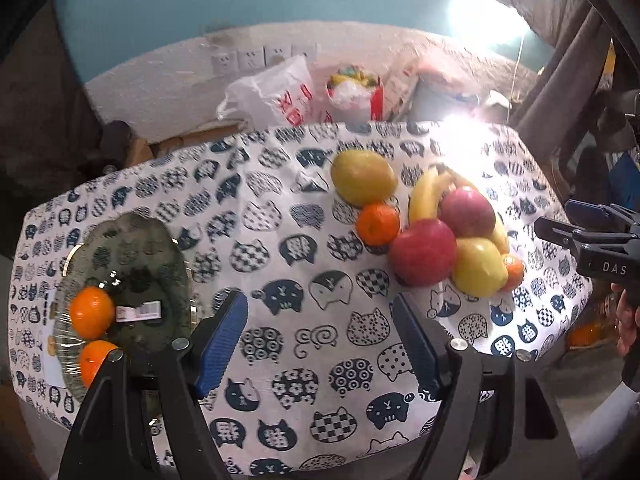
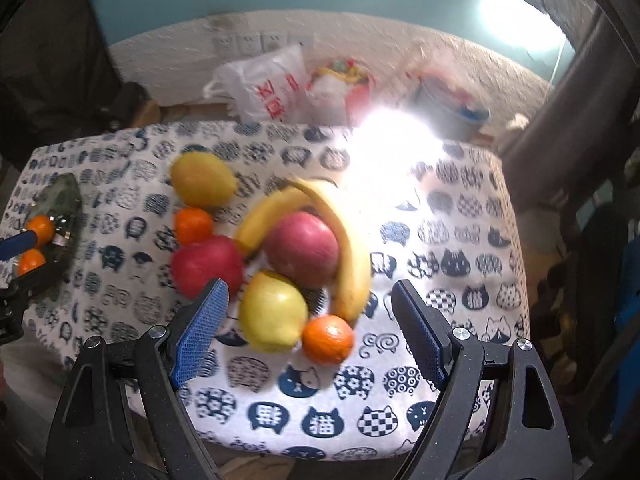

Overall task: Organize fruits
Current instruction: 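Move both open grippers back toward the fruit pile, then grasp the red apple with the left gripper while the right gripper grasps an orange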

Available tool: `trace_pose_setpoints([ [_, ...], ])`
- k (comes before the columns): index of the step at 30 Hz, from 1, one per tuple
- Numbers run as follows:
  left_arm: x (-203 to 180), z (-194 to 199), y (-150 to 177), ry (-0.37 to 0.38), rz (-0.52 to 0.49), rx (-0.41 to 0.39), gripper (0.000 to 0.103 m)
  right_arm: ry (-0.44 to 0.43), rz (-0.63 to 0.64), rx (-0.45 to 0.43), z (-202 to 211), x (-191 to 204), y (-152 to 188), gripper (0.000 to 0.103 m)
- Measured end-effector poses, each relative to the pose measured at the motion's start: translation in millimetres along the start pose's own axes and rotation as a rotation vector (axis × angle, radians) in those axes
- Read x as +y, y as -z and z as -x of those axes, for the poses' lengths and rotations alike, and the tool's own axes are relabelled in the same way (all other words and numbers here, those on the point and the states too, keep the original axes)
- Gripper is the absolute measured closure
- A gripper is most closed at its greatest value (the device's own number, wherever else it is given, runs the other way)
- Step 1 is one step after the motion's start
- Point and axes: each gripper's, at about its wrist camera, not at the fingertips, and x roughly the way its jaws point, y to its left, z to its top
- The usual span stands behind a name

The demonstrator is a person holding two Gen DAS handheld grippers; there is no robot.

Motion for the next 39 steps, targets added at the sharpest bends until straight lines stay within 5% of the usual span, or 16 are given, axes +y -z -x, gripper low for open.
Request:
trace_pose_setpoints([
  [19, -37, -55, -3, 0.019, -0.068, 0.091, 0.027, -0.006, -0.046, 0.163, -67, -40, 40, 0.024],
  [30, -44, -67, -14, 0.046, -0.043, 0.104, 0.026, -0.058, 0.014, 0.161, -84, -28, 44, 0.026],
  [39, -51, -82, -26, 0.123, 0.033, 0.154, 0.025, -0.134, 0.039, 0.152, -88, -23, 42, 0.049],
])
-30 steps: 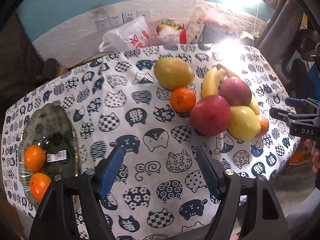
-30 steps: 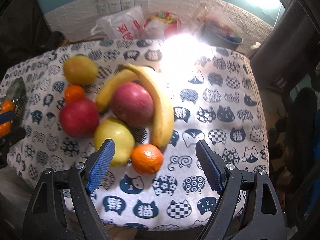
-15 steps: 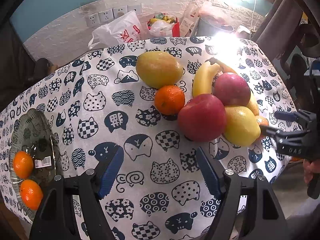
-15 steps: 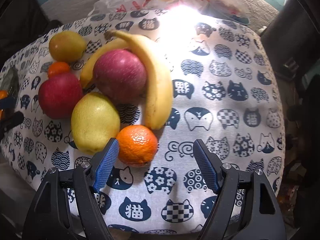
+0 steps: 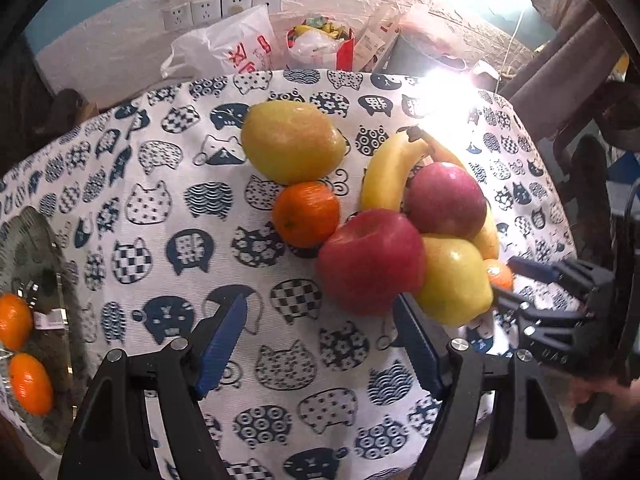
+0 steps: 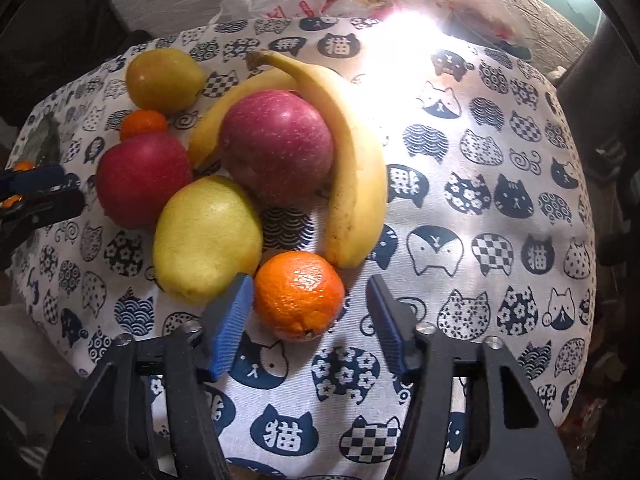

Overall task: Organize fruits
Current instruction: 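Grasp the red apple with the left gripper while the right gripper grasps an orange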

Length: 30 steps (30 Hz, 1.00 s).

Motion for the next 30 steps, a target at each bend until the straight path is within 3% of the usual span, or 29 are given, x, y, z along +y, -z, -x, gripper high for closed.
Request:
trace_pose_setpoints([
  [4, -4, -5, -5, 0.014, 0.021, 0.01, 0.025, -0.04, -0.025, 0.047, -13, -1, 0, 0.049],
  [6, -6, -7, -7, 0.013, 0.019, 0.014, 0.025, -0.013, 0.006, 0.099, -29, 6, 3, 0.049],
  [9, -10, -9, -11, 0.01, 0.016, 0.016, 0.025, 0.041, 0.075, 0.047, -31, 18, 3, 0.048],
  [22, -26, -30, -28, 0.047, 0.048, 0.055, 0.023, 0.027, 0.074, 0.055, -34, 11, -8, 0.048],
  [24, -29, -36, -30, 0.038, 0.045, 0.067, 0.023, 0.013, 0.076, 0.04, -33, 7, -9, 0.054],
  [30, -27, -53, -33, 0.039, 0.07, 0.104, 0.021, -0.002, 0.037, 0.003, -18, -8, 5, 0.055],
])
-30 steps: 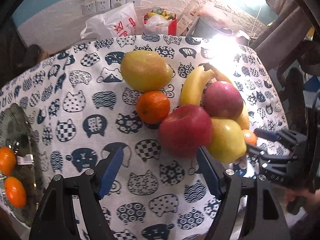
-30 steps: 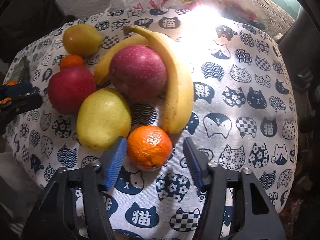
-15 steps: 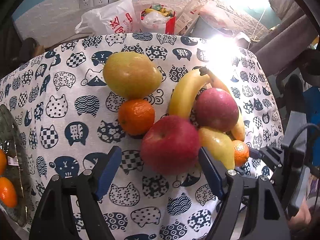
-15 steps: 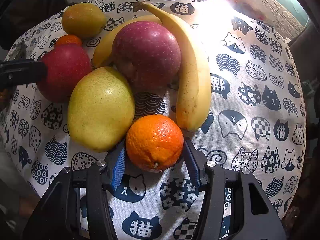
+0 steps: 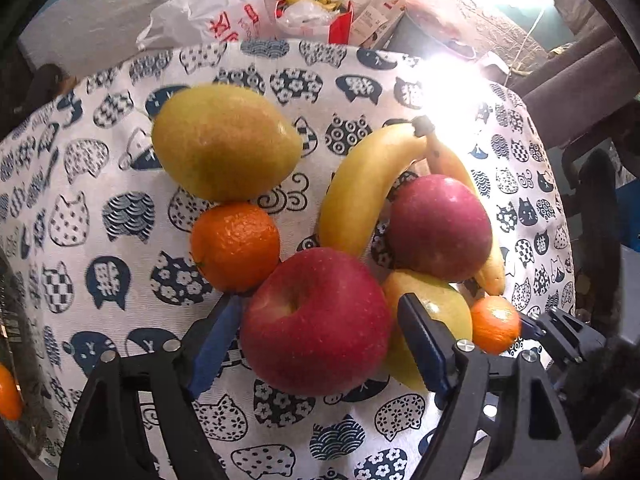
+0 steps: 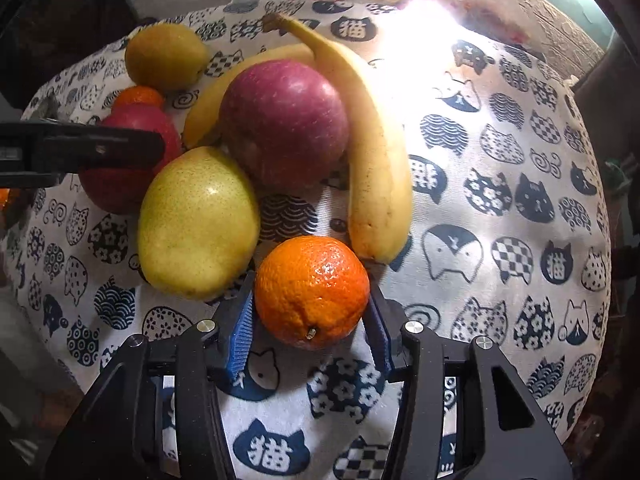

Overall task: Organize fruits
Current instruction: 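Grasp the red apple with the left gripper while the right gripper grasps an orange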

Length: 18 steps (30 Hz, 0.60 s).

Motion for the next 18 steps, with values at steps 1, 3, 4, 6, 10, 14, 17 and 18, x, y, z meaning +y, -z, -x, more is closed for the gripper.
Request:
trace_pose_setpoints([
  [1, 3, -1, 0, 0.011, 0.02, -0.003, 0.021, 0.001, -0.007, -0.004, 2, -2, 2, 0.055],
  [3, 8, -4, -2, 0.037, 0.057, 0.0, 0.021, 0.004, -0.029, -0.011, 7, -9, 5, 0.055],
  [4, 11, -6, -2, 0.052, 0.074, 0.004, 0.024, 0.007, -0.036, -0.014, 9, -11, 5, 0.055],
  [6, 14, -9, -3, 0.071, 0.089, 0.009, 0.026, 0.014, -0.049, -0.019, 13, -15, 6, 0.055],
  [10, 11, -7, -1, 0.056, 0.06, -0.02, 0.026, 0.022, -0.058, -0.032, 20, -11, 4, 0.055],
  [14, 12, -6, 2, 0.041, 0.031, -0.037, 0.026, 0.033, -0.051, -0.054, 29, -6, 4, 0.055],
  [17, 8, -3, 7, 0.021, -0.002, -0.053, 0.026, 0.036, -0.054, -0.079, 37, -6, 2, 0.055],
  [18, 7, -1, 9, 0.022, -0.007, -0.059, 0.026, 0.036, -0.056, -0.088, 40, -5, 1, 0.055],
])
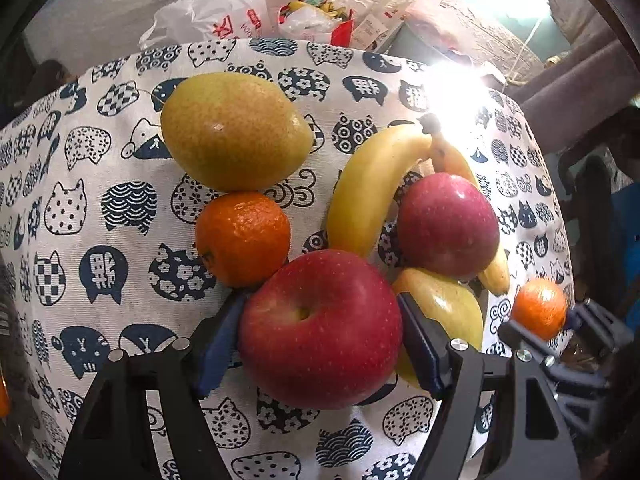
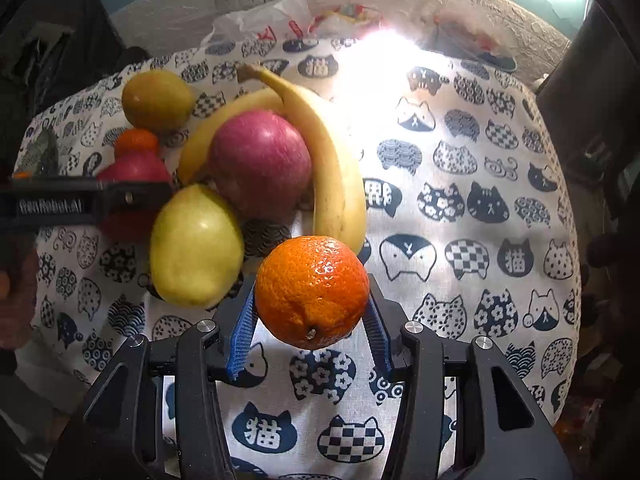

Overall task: Organize fruits
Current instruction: 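Grasp the red apple with the left gripper while the right gripper grasps an orange, then carry the red apple and orange toward the green glass plate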

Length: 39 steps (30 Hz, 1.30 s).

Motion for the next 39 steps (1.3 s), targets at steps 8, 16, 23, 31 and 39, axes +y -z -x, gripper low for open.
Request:
trace_pose_setpoints([
  [8, -5, 33, 8, -0.035, -0.042, -0.086, 0.026, -0.01, -0.003, -0.073, 18, 10, -14, 0.055],
  [16, 9, 69, 15, -0.083, -0.041, -0.163, 0.026, -0.024, 0.022, -0.142, 37, 33, -32, 0.055],
  [23, 26, 104, 23, -0.144, -0.059, -0.243, 0.026, -0.033, 0.056, -0.173, 49, 57, -46, 0.055],
  [31, 58, 138, 35, -0.174, -0.03, -0.302, 0.026, -0.049, 0.111, -0.19, 56, 96, -63, 0.055],
  [39, 99, 161, 48, -0.203, 0.033, -0.337, 0.026, -0.085, 0.174, -0.199, 57, 146, -81, 0.055],
])
